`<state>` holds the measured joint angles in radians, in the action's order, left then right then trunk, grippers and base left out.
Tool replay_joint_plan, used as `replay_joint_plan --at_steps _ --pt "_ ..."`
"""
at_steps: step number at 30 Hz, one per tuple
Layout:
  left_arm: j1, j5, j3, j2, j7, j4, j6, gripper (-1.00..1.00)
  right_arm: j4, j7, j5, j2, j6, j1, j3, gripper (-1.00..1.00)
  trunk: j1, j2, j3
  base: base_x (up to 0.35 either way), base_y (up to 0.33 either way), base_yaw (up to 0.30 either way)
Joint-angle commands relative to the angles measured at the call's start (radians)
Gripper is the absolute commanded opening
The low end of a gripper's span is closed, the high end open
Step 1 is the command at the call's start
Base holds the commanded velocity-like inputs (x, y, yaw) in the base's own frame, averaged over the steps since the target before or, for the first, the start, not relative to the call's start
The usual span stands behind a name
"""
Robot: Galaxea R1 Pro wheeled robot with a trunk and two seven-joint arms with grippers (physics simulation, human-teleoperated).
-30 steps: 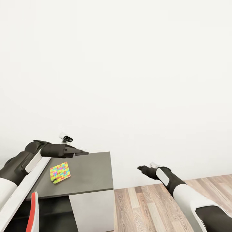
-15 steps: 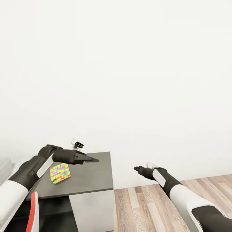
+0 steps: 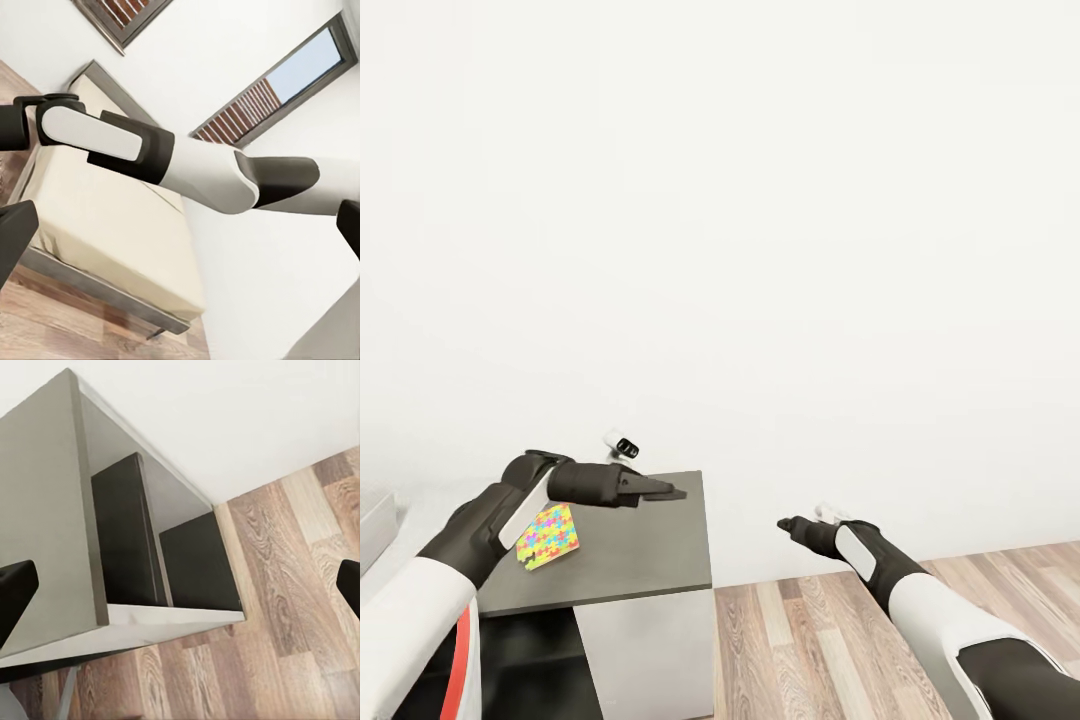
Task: Put all the toys in the child's room - the three board games (two on the bed and one on the table), the two jigsaw puzzles on the table, and the tennis ball on the table - inside the toy box on the table in the child's room.
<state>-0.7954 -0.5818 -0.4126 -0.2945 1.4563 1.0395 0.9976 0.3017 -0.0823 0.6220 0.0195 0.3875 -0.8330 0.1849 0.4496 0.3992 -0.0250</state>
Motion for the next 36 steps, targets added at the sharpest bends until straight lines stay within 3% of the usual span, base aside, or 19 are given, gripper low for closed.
replay_joint_plan --at_steps 1,12,13,20,30,36 --pt "-0.003 -0.003 0.003 0.004 -0.003 -0.004 0.010 1.00 0.001 -0.002 0.000 0.001 0.004 0.000 0.003 1.00 0.000 0.001 0.000 0.000 0.000 0.000" --pt "-0.008 -0.002 0.060 0.000 -0.065 -0.027 0.003 1.00 0.001 -0.002 -0.019 0.001 0.004 0.000 0.016 1.00 0.000 0.001 0.000 0.000 0.000 0.000" --pt "-0.008 -0.001 0.136 0.001 -0.541 -0.028 0.003 1.00 0.001 -0.002 -0.020 0.001 0.004 0.000 0.017 1.00 0.000 0.001 0.000 0.000 0.000 0.000" --pt "-0.008 0.002 0.181 0.004 -0.725 -0.029 0.000 1.00 0.001 -0.002 -0.024 0.001 0.004 0.000 0.018 1.00 0.000 0.001 0.000 0.000 0.000 0.000" --pt "-0.008 0.000 0.196 0.009 -0.954 -0.029 -0.007 1.00 0.001 -0.001 -0.025 0.001 0.005 0.000 0.019 1.00 0.000 0.001 0.000 0.000 0.000 0.000" --pt "-0.008 -0.002 0.203 0.020 -1.084 -0.029 -0.068 1.00 0.001 -0.002 -0.025 0.003 0.007 -0.001 0.019 1.00 0.000 0.001 0.000 0.000 0.000 0.000"
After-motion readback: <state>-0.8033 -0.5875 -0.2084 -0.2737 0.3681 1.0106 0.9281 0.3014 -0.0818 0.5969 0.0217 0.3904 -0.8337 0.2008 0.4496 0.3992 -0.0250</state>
